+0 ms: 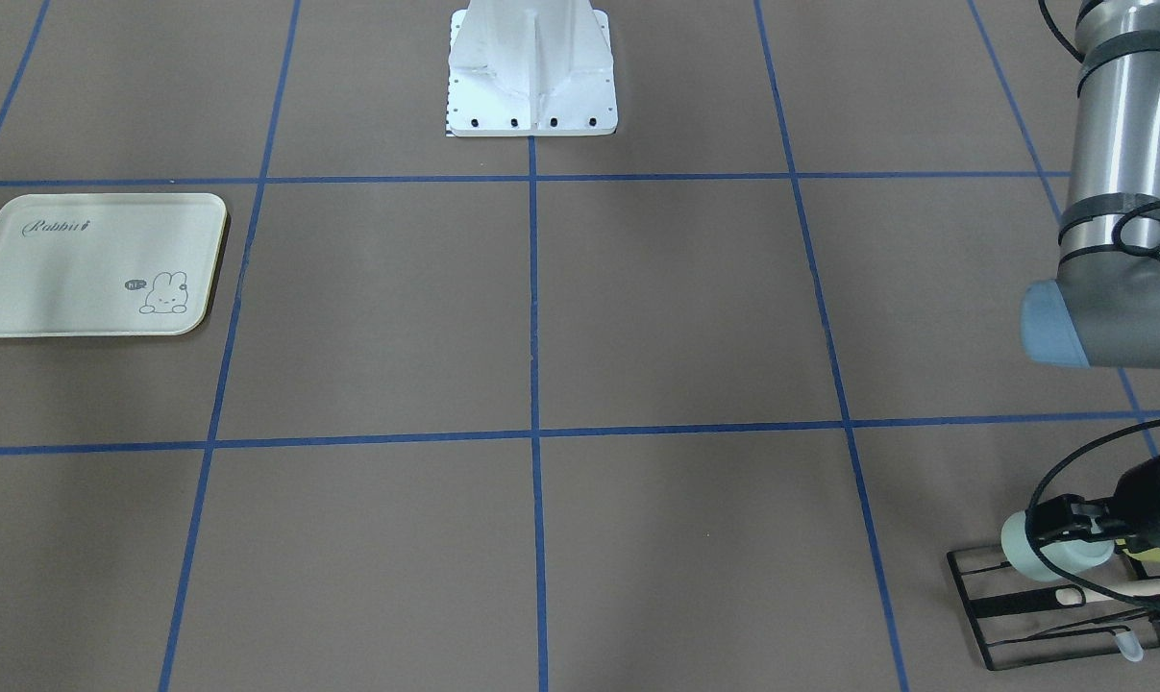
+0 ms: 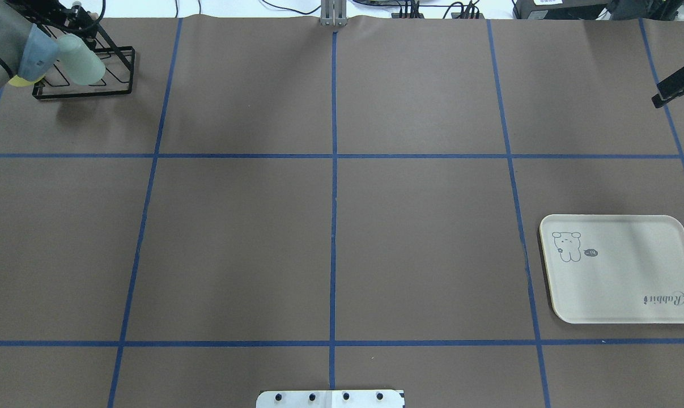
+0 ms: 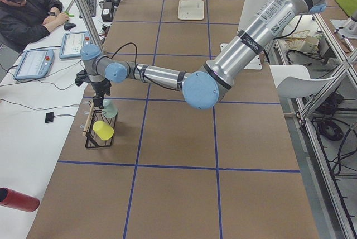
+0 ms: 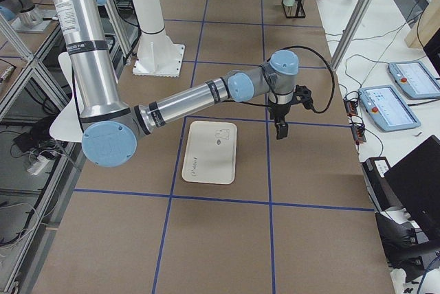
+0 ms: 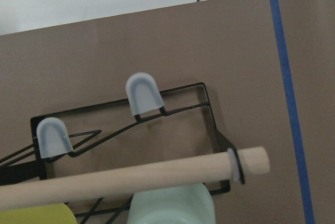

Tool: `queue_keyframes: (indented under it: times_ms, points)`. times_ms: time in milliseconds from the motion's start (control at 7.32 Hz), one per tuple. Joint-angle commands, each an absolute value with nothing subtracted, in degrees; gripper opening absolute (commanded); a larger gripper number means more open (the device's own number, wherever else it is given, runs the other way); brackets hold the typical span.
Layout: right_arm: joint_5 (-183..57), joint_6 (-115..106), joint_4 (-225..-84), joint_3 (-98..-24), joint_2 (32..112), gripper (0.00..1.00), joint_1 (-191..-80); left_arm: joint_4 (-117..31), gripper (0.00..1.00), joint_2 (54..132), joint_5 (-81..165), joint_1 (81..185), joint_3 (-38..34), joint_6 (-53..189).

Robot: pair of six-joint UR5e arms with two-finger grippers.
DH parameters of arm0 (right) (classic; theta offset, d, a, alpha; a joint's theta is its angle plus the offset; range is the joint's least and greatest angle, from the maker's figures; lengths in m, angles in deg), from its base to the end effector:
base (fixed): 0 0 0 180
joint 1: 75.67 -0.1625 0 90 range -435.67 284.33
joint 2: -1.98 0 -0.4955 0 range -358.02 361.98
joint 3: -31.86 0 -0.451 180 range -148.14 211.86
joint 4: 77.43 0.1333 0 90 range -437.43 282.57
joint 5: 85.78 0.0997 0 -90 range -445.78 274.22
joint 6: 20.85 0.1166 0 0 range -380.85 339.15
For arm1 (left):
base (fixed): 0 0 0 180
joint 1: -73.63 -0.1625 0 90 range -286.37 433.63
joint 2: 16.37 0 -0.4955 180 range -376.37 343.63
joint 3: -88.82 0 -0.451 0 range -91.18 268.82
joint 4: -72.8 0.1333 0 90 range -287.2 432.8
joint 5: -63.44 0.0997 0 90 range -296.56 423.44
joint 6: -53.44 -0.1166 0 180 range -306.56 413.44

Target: Left arm grabs green cup and hands to right arm on tray

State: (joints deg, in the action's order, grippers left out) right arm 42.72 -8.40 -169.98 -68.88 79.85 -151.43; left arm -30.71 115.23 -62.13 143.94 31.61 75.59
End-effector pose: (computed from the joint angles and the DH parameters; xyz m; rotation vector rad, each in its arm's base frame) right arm -0.0998 -0.6400 0.5226 0.1786 -0.7258 -0.1489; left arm 0.2426 -0.8722 0.5138 0.1332 0.7068 0.0798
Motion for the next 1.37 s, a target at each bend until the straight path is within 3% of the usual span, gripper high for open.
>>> queue_keyframes:
  times_ms: [0, 1229]
  points:
    - [42.7, -8.4, -169.9, -69.0, 79.8, 1.00, -151.4, -30.7, 0.99, 115.1, -62.2, 143.9, 31.6, 75.6]
    - [42.7, -8.1, -170.0, -69.0, 79.8, 1.00, -151.4, -31.1, 0.99, 114.7, -62.2, 143.7, 31.7, 76.4]
